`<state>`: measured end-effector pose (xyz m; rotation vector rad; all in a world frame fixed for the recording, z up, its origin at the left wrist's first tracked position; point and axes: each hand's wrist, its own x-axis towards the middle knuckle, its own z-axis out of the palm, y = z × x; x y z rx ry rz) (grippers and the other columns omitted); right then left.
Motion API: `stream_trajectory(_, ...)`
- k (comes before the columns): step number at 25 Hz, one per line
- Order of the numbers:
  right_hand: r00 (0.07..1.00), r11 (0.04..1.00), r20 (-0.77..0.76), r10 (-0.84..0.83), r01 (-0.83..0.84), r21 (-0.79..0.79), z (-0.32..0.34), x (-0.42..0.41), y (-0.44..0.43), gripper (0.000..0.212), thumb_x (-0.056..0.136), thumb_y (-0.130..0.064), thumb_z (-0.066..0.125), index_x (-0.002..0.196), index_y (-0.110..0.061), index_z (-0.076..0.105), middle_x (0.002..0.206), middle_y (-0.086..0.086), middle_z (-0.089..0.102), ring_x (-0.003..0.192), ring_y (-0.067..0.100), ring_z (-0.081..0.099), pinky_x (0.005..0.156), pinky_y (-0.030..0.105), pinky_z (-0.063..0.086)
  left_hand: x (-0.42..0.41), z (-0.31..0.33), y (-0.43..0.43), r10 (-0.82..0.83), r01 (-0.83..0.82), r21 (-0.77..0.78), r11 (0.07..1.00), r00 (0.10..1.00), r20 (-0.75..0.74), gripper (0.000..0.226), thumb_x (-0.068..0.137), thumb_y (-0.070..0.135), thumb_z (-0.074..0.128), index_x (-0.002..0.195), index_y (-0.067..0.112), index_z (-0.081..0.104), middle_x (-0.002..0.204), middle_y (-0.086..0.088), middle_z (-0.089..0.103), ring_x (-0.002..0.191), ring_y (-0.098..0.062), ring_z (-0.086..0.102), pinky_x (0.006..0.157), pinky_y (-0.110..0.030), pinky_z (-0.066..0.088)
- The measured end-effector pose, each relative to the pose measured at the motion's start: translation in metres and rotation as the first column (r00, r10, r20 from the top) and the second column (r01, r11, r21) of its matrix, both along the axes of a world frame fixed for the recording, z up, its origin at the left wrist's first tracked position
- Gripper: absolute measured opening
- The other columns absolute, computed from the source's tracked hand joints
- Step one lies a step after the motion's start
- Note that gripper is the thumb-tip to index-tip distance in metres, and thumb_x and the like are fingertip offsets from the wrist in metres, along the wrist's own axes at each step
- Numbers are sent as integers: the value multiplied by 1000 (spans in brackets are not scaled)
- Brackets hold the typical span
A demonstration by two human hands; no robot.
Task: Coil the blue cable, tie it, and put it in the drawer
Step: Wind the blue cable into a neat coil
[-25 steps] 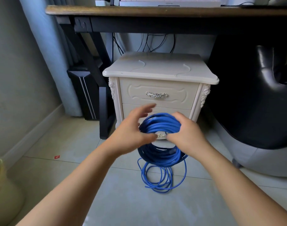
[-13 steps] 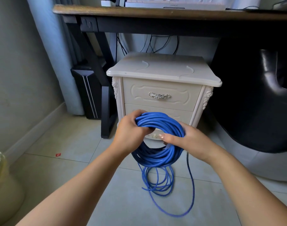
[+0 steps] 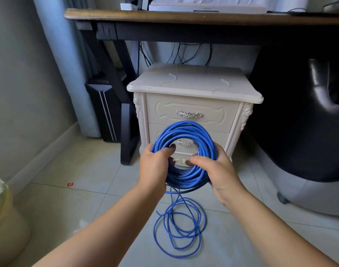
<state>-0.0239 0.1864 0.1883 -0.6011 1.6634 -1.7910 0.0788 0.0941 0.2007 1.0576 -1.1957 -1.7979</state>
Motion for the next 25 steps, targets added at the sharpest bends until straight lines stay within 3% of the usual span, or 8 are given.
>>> stream_trajectory(5, 994, 996, -82, -72, 76, 51, 10, -17, 1, 32, 68, 5, 64, 89, -18, 61, 68, 3, 57, 61, 21, 55, 66, 44, 55, 8, -3, -15, -337, 373, -84, 924, 899, 280, 28, 78, 25, 76, 100, 13, 64, 86, -10, 71, 84, -23, 70, 93, -51, 55)
stream_trajectory(8, 925, 980, -378, 24, 53, 191, 17, -23, 4, 40, 65, -2, 67, 94, -30, 62, 73, -7, 65, 64, 17, 60, 67, 34, 52, 10, -2, -20, -358, 523, -316, 791, 816, 455, 50, 74, 26, 81, 119, 22, 59, 106, -2, 71, 96, -15, 69, 93, -31, 54)
stream_trajectory(11, 751, 922, -609, 256, -1, 388, 19, -15, 6, 49, 67, -9, 71, 106, -35, 58, 94, -10, 68, 83, 14, 64, 76, 29, 52, 6, -5, -17, -191, 593, -658, 464, 792, 580, 82, 73, 18, 78, 145, 29, 40, 132, 11, 52, 118, -1, 50, 95, -4, 33)
stream_trajectory(13, 624, 878, -680, 386, -21, 479, 20, -7, 7, 50, 68, -13, 70, 112, -34, 55, 98, -12, 65, 87, 15, 60, 76, 29, 49, 2, -10, -15, -177, 667, -676, 314, 741, 648, 87, 71, 15, 72, 148, 29, 35, 129, 9, 54, 116, -4, 50, 92, -4, 33)
stream_trajectory(15, 542, 856, -720, 433, 4, 518, 21, -1, 7, 49, 72, -15, 67, 114, -33, 49, 98, -14, 59, 88, 16, 57, 73, 29, 43, 1, -10, -15, -157, 712, -621, 328, 690, 707, 77, 72, 18, 68, 142, 31, 39, 108, 9, 64, 97, -11, 61, 83, -20, 47)
stream_trajectory(17, 554, 869, -730, 401, 21, 494, 20, 2, 7, 52, 74, -17, 67, 116, -33, 42, 96, -13, 58, 86, 17, 57, 70, 27, 42, 1, -8, -16, -91, 686, -636, 353, 702, 706, 44, 72, 18, 66, 114, 27, 56, 84, 9, 66, 77, -13, 62, 70, -31, 51)
stream_trajectory(20, 680, 923, -668, 302, -35, 382, 19, -4, 9, 63, 70, -18, 72, 121, -40, 43, 97, -15, 57, 86, 5, 58, 68, 10, 42, 0, -5, -15, -121, 586, -666, 463, 785, 607, 21, 69, 11, 68, 85, 18, 57, 67, 5, 62, 61, -10, 56, 57, -27, 46)
stream_trajectory(25, 893, 976, -406, 193, -131, 174, 10, -12, 12, 54, 74, -17, 82, 116, -36, 53, 106, -17, 66, 96, -2, 64, 81, 11, 49, 1, -1, -20, -205, 369, -452, 812, 906, 371, 25, 70, 5, 79, 88, 13, 64, 64, 8, 63, 56, -6, 54, 56, -17, 42)
